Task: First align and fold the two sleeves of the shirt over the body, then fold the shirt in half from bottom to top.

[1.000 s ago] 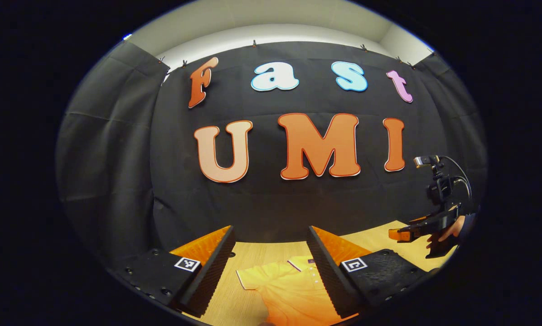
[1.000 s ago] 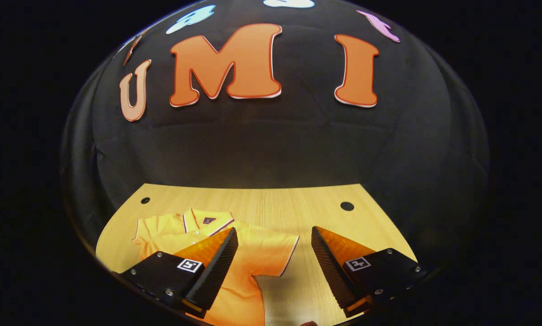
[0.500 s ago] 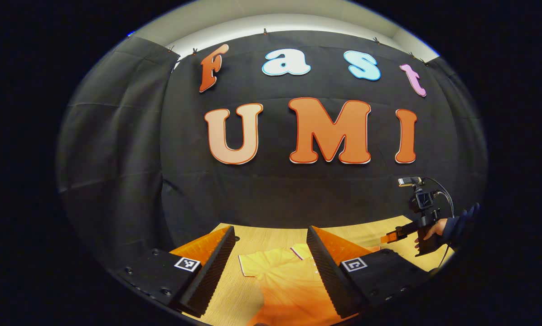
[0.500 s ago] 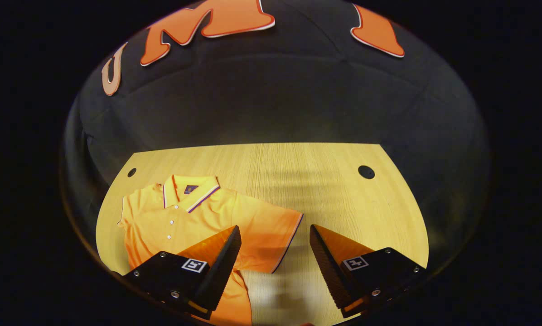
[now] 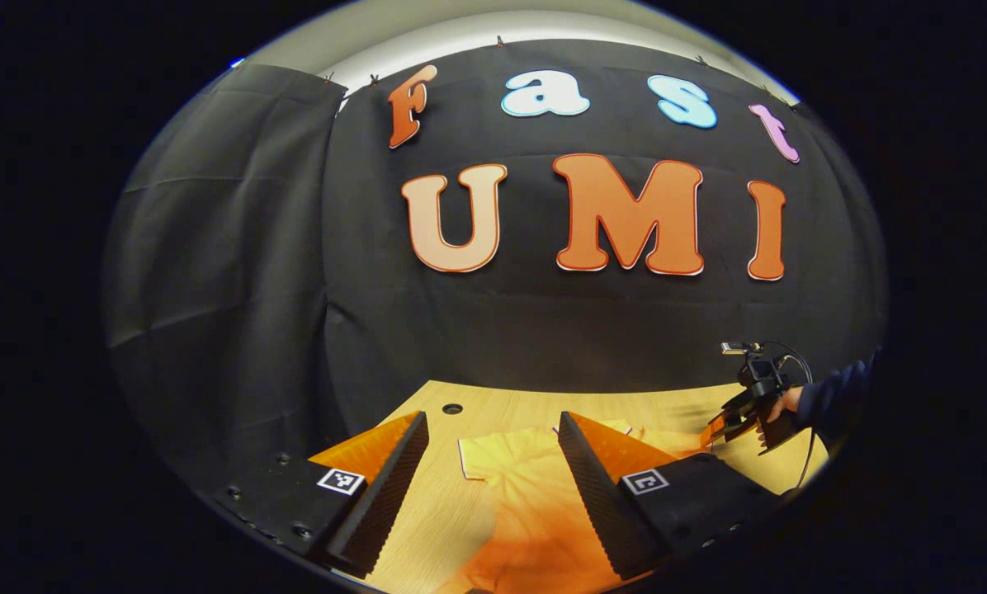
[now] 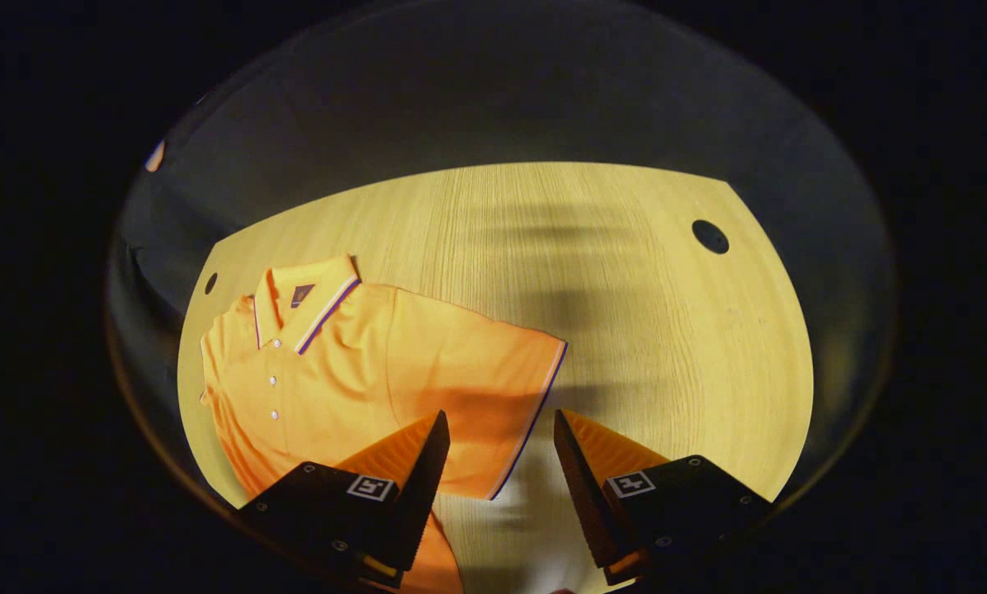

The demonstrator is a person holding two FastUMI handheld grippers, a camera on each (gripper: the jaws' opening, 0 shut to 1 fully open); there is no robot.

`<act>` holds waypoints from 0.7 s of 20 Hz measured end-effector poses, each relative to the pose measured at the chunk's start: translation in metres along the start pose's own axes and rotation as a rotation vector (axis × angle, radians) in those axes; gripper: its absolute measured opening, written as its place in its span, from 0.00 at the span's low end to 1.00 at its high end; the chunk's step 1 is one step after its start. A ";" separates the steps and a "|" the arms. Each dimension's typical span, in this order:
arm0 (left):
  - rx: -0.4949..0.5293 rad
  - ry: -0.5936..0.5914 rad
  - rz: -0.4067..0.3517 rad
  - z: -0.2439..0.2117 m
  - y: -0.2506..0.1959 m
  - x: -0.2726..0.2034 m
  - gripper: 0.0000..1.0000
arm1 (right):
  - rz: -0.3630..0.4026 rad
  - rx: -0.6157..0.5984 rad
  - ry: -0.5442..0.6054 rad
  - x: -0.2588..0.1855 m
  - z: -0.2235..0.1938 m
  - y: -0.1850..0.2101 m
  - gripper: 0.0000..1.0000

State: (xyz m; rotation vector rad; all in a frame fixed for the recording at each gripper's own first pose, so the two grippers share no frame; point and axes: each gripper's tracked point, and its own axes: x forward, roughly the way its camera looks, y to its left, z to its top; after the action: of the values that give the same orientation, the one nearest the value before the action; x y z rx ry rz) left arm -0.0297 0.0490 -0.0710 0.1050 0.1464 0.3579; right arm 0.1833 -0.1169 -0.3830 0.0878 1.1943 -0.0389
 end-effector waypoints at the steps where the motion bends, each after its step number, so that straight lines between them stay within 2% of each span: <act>1: 0.000 0.003 0.010 -0.001 0.003 -0.003 0.97 | 0.007 0.000 0.024 0.004 -0.002 0.001 0.78; 7: -0.014 0.048 0.059 -0.015 0.015 -0.010 0.97 | -0.011 -0.011 0.167 0.030 -0.021 -0.001 0.78; 9: -0.018 0.061 0.070 -0.022 0.016 -0.010 0.96 | -0.060 -0.028 0.178 0.034 -0.018 -0.009 0.78; 10: -0.019 0.064 0.071 -0.022 0.017 -0.009 0.98 | -0.078 -0.022 0.190 0.034 -0.018 -0.011 0.62; 12: -0.023 0.069 0.069 -0.024 0.015 -0.009 0.97 | -0.079 -0.025 0.198 0.033 -0.019 -0.009 0.48; 13: -0.024 0.071 0.065 -0.024 0.013 -0.008 0.97 | -0.077 -0.014 0.187 0.036 -0.017 -0.006 0.53; 14: -0.026 0.075 0.060 -0.025 0.010 -0.006 0.96 | -0.072 -0.022 0.180 0.036 -0.015 -0.004 0.28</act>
State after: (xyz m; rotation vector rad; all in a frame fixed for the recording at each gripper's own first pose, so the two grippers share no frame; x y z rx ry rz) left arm -0.0429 0.0579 -0.0933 0.0708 0.2126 0.4237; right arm 0.1823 -0.1190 -0.4225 0.0295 1.3769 -0.0825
